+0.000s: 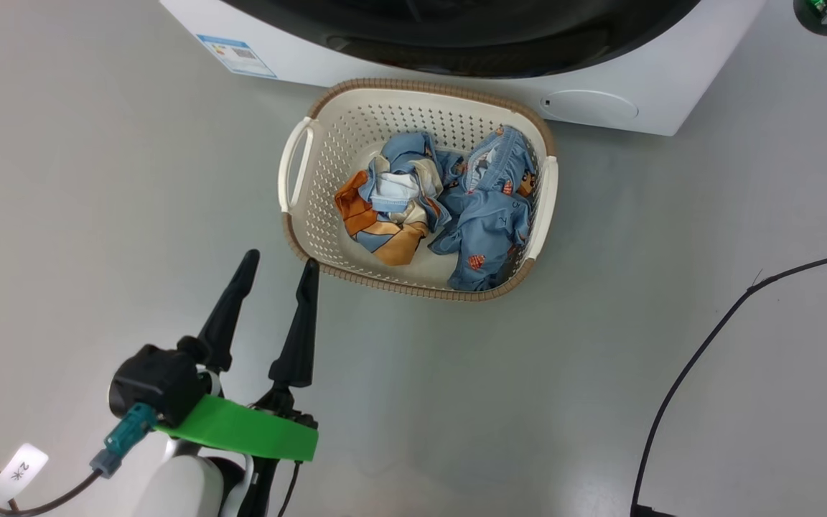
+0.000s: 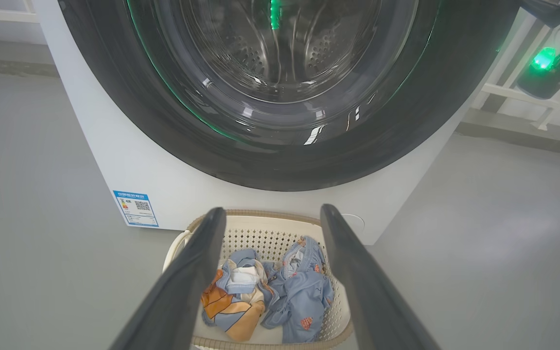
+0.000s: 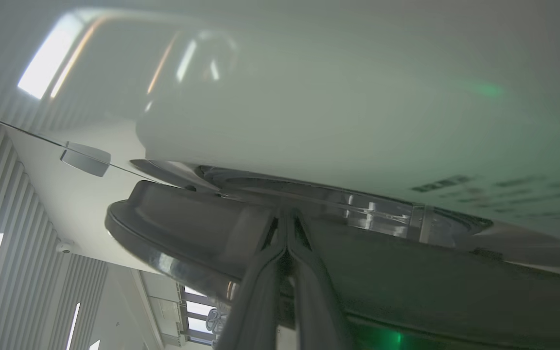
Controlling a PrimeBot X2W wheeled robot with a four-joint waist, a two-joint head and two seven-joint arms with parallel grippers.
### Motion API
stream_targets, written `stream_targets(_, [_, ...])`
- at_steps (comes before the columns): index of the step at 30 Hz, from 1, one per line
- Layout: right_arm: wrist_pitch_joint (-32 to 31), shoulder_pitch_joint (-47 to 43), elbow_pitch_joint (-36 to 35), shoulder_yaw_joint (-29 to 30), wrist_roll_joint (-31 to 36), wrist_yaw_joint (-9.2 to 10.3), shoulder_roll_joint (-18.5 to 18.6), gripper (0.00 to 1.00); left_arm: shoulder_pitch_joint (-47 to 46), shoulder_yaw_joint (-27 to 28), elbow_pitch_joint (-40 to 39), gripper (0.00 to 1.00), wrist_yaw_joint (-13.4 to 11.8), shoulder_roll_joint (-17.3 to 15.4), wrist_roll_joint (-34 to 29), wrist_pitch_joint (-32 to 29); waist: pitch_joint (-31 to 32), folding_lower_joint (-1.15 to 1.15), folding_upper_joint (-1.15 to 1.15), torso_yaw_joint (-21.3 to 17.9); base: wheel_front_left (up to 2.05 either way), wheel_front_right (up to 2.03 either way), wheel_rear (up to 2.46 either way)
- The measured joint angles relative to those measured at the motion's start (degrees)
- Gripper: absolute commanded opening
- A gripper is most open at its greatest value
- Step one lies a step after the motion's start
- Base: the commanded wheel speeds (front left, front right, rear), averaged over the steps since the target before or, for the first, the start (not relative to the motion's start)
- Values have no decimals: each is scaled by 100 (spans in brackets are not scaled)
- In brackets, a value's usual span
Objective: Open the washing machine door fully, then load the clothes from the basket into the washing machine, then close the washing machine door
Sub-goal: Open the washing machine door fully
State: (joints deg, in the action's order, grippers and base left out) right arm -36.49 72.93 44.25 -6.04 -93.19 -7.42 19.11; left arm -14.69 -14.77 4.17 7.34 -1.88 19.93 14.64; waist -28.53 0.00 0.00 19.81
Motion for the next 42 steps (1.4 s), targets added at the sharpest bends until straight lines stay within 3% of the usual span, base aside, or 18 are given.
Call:
stream_targets(26, [-196, 131, -25, -315, 343, 1, 65, 0, -203, -59, -70, 100, 0, 10, 114, 0, -100, 0, 0, 108, 0, 0, 0])
stream_targets(42, [-486, -560, -339, -541, 334, 1, -255, 0, -194, 130, -68, 100, 0, 11, 96, 0, 156, 0, 0, -43, 0, 0, 0])
